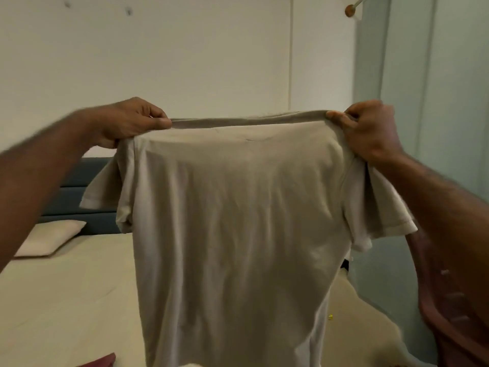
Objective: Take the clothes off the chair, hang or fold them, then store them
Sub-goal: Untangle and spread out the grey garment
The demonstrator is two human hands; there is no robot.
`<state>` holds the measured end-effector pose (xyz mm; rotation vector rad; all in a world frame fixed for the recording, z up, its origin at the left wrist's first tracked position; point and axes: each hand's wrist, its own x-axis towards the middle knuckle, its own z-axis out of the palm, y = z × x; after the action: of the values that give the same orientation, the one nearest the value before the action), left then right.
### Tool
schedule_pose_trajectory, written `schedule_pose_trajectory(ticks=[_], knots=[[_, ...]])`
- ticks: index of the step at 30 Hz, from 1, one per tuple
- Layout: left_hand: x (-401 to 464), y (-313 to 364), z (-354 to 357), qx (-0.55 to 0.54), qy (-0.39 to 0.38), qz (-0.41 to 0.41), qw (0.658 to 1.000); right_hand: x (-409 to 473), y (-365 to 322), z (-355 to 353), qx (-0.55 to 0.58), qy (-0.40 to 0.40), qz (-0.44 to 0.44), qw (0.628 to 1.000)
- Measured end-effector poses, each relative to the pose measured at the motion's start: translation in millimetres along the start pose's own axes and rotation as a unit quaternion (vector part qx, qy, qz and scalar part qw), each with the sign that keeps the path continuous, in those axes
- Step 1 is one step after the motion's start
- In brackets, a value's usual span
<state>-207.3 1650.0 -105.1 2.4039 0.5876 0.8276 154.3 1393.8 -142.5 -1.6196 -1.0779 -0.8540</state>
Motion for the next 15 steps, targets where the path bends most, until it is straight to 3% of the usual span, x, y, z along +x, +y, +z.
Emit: schedule_pose_trajectory(ticks=[4, 7, 11, 15], knots=[[9, -8, -14, -0.02, -0.04, -0.03, 0.999, 20, -6, 10, 0.014, -0.047, -0.002, 0.999], [26, -45, -3, -0.008, -0.045, -0.062, 0.997, 22, 8, 52, -0.009, -0.144, 0.005, 0.989], [42, -145, 54, 0.016, -0.014, -0.104, 0.994, -37, 59, 138, -0.013, -0.208, -0.008, 0.978], [36, -272, 150, 0.101, 0.022, -0.139, 0.985, -154, 126, 241, -0.078, -0.276, 0.03, 0.957]])
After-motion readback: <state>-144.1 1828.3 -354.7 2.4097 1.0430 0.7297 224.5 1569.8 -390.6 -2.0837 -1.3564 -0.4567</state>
